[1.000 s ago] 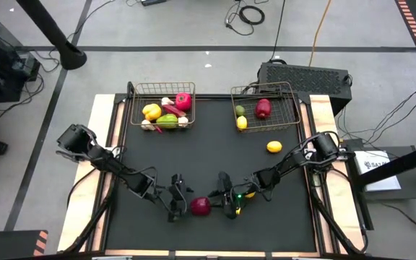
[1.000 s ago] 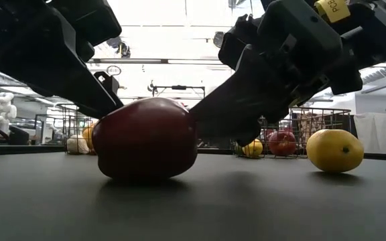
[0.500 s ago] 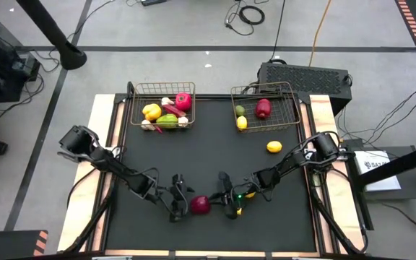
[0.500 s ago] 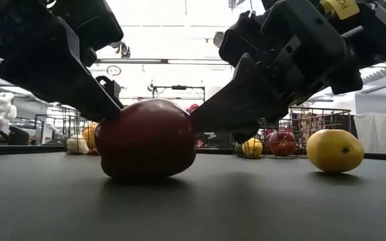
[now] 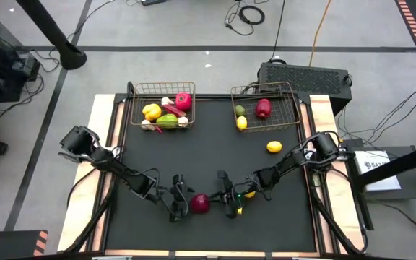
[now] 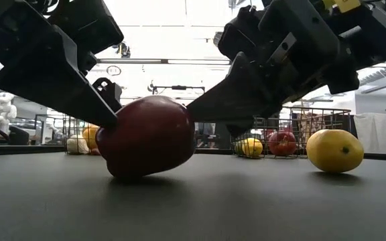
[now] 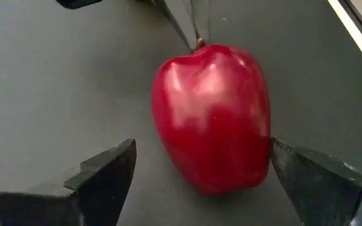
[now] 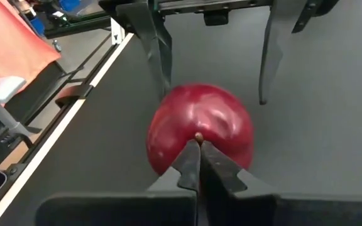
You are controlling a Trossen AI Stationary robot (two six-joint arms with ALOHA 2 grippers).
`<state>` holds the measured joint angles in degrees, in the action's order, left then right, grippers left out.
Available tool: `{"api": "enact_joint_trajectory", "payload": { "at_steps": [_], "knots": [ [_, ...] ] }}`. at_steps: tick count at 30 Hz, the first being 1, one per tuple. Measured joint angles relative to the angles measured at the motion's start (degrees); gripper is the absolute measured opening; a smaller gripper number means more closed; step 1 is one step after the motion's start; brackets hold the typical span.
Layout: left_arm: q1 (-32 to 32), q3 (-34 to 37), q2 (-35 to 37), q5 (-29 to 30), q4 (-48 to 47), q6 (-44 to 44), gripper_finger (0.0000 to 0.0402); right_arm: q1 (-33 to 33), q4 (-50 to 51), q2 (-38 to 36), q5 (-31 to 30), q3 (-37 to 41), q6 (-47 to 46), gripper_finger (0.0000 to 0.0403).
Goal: Sort produce into baskets
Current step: Put the red apple into the right wire basket
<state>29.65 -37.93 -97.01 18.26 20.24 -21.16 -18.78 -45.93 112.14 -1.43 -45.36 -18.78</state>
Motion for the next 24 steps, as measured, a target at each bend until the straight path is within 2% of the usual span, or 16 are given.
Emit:
{"api": "enact_joint_trajectory", "payload": {
  "at_steps": [15, 24],
  "knots": [
    [0.42, 0.00, 0.22, 0.35, -0.42, 1.02, 0.0359, 0.08, 0.66, -0.35, -0.21, 0.00, 0.58, 0.0001],
    [0.42, 0.00, 0.22, 0.46, -0.16, 2.15, 0.0309, 0.08, -0.79, -0.37, -0.26, 0.00, -0.02, 0.0051]
  ]
}}
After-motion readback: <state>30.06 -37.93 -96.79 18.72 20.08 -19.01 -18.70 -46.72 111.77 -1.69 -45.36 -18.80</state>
